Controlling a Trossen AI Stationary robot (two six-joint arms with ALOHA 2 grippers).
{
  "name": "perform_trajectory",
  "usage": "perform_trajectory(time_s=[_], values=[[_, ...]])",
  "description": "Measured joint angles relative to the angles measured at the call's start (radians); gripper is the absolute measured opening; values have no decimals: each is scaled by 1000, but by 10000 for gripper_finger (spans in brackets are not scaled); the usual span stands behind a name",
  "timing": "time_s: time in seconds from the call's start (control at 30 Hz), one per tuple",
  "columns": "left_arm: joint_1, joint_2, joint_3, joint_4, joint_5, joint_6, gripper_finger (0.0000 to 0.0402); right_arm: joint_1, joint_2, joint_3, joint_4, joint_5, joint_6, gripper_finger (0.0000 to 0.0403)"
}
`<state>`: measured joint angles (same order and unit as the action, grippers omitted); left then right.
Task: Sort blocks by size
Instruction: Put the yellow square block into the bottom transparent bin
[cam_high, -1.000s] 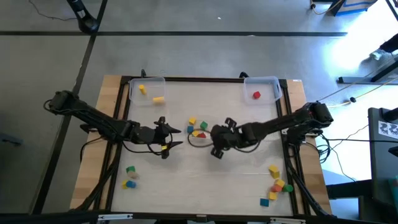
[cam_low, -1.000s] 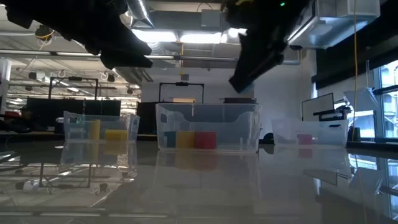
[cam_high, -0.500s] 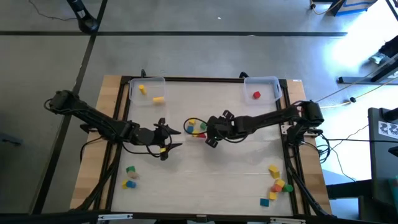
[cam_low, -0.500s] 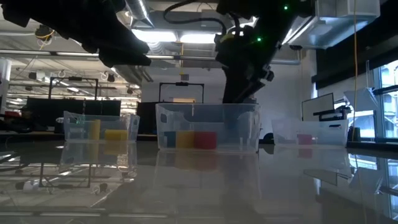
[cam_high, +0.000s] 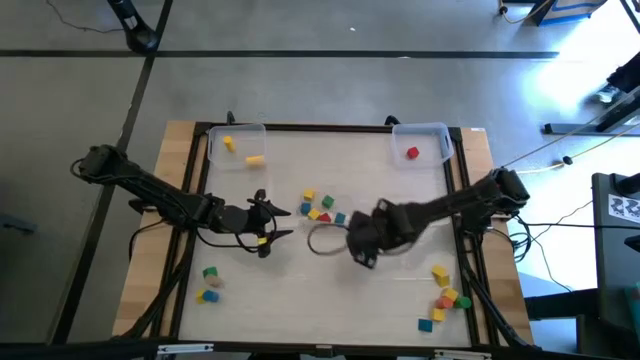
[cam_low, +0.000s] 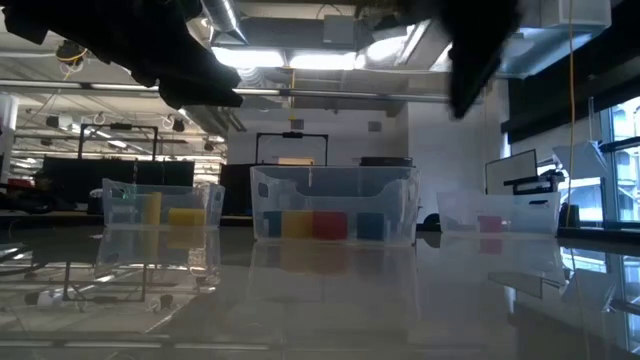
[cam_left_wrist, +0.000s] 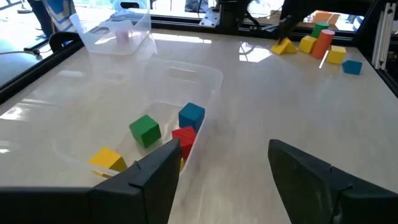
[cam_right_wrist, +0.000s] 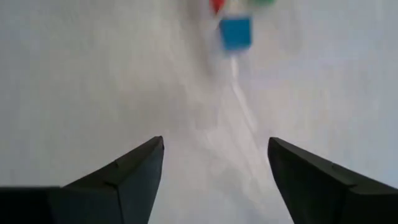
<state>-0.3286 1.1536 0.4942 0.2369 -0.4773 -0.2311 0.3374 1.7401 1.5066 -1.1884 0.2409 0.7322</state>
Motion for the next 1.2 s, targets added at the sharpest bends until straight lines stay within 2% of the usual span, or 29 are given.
perform_trajectory(time_s=[0.1, 0.23, 0.43, 0.5, 0.57, 0.77, 1.03, 1.2], values=[[0, 0, 0, 1, 0, 0, 230, 98, -3, 28, -143, -12, 132, 287], [0, 0, 0, 2, 0, 4, 230, 218, -6, 8, -258, -81, 323, 287], [0, 0, 0, 2, 0, 4, 230, 350, -6, -96, -210, -230, 570, 287], [0, 0, 0, 2, 0, 4, 230, 383, -6, -125, -149, -299, 623, 287], [0, 0, 0, 1, 0, 4, 230, 412, -5, -149, -131, -324, 656, 287], [0, 0, 0, 3, 1, 4, 230, 457, -41, -258, -133, -380, 839, 287], [0, 0, 0, 4, 1, 4, 230, 468, -221, -480, 46, -454, 1046, 287], [0, 0, 0, 4, 1, 4, 230, 467, -300, -536, 120, -453, 1181, 287]])
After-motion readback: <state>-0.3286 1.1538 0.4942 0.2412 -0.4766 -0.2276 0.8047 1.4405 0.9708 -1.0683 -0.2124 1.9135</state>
